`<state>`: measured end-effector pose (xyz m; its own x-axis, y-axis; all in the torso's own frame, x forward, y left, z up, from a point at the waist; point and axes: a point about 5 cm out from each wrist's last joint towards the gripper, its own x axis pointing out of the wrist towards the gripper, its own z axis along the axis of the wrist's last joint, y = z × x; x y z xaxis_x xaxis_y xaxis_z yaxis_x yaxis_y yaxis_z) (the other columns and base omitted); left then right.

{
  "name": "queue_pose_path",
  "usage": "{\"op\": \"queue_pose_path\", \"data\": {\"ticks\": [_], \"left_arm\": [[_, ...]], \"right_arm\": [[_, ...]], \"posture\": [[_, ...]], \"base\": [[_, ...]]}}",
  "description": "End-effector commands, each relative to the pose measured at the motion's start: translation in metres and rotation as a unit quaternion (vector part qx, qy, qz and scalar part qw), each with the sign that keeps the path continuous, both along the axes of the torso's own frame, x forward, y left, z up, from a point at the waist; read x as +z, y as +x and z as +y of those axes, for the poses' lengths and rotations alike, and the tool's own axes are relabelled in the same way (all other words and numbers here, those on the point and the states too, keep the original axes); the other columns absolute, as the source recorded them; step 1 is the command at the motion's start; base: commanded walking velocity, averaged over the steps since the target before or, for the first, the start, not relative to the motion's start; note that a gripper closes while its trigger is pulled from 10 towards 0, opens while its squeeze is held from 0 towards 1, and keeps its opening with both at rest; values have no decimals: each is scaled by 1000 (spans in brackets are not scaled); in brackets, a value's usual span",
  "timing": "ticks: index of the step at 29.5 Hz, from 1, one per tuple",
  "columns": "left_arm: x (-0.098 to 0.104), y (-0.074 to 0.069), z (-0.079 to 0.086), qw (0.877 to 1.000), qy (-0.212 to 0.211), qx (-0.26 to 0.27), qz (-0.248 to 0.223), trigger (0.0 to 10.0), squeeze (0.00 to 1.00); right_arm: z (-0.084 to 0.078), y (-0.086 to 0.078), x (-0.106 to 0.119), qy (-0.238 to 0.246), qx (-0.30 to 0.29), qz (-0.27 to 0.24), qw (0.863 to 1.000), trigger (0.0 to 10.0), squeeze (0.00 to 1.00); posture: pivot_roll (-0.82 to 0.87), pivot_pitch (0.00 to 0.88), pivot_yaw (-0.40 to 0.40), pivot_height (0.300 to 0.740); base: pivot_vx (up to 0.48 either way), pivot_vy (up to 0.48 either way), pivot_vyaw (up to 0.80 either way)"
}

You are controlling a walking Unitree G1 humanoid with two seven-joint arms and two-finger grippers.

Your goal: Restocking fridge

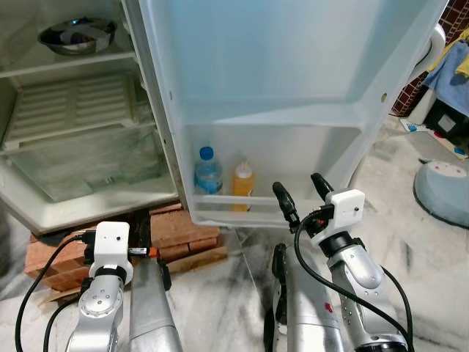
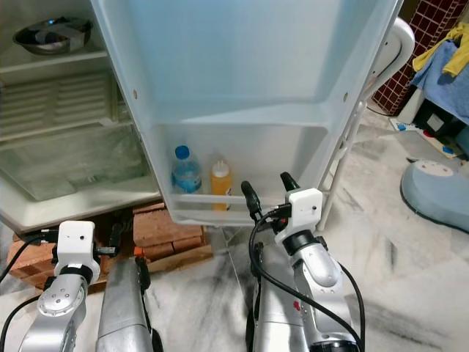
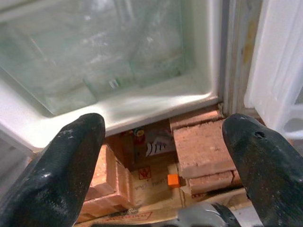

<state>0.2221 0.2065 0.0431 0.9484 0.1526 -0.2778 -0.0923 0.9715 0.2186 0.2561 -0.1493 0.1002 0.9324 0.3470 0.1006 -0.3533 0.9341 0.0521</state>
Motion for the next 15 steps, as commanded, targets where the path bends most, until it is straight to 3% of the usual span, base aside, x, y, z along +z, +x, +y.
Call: {"op": "queue_pose_path", "data": {"ticks": [1,7,11,15], "left_arm": [[1,2,4,1000,8,1,-5,10000,0],[3,4,2,1000,12,-7,-11,10000,0],[8,3,1,1000,12,-11,-21,10000,0],[9,-3,4,999,6,-5,-32,10000,0]], "right_arm": [[0,2,9,1,1,-11,1000,10000,0],[-1,-7,6,-4,1,2,1000,10000,0],[-11,-25,3,-20,-23,16,999,10000,0],[-13,-32,5,-21,-26,19,999,10000,0]], "posture": [[59,0,7,534],[63,0,-4,569],[61,0,-8,604],[57,0,-6,624]], "base": [[0,0,0],[0,0,0],[0,0,0],[0,0,0]]}}
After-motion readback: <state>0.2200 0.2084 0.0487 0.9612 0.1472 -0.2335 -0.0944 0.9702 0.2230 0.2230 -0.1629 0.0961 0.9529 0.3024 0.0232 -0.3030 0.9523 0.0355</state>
